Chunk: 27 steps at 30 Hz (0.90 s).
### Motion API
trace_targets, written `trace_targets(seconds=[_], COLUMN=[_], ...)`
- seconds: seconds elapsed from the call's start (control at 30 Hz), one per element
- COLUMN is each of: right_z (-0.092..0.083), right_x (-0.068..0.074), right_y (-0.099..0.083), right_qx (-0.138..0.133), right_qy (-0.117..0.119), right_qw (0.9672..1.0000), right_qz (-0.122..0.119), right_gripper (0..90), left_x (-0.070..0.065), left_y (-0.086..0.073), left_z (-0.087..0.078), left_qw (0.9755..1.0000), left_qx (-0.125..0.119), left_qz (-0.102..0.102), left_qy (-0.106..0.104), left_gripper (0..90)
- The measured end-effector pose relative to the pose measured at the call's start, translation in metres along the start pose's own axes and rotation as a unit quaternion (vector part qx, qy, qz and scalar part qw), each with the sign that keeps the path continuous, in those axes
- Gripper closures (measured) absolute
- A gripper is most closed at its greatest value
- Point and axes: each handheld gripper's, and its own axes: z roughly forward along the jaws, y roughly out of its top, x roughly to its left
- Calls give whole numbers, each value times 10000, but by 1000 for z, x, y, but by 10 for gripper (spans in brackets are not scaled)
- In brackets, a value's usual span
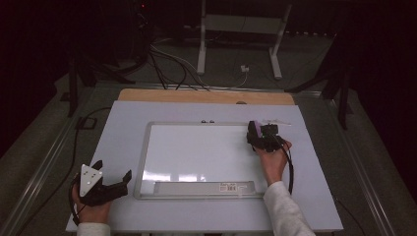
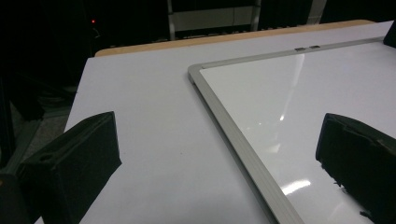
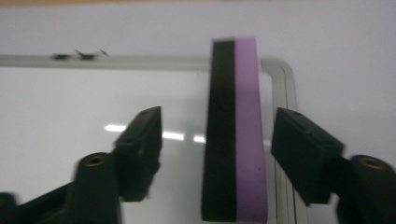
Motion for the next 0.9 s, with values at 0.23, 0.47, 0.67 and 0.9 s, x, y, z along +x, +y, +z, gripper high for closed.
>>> trace_targets(seconds=[0.23, 0.47, 0.67, 0.9], right_z=[-27, -54, -81, -107], right_x=[-2, -11, -23, -35], right_y=[2, -11, -25, -40], right_qx=[-409, -544, -829, -1231], right_qy=[338, 314, 432, 706], right_qw=[9979, 9957, 9919, 9853], right_qz=[-360, -676, -855, -956], right_gripper=[133, 26, 6, 6], left_x=[0, 0, -1, -3], left_y=[0, 1, 5, 10], left_z=[0, -1, -3, -6], left_qw=[10000, 10000, 10000, 9998], left_qx=[-5, -17, -69, -195], left_qz=[-8, -10, -22, -48], left_qy=[5, 7, 14, 53], left_gripper=[6, 6, 6, 5])
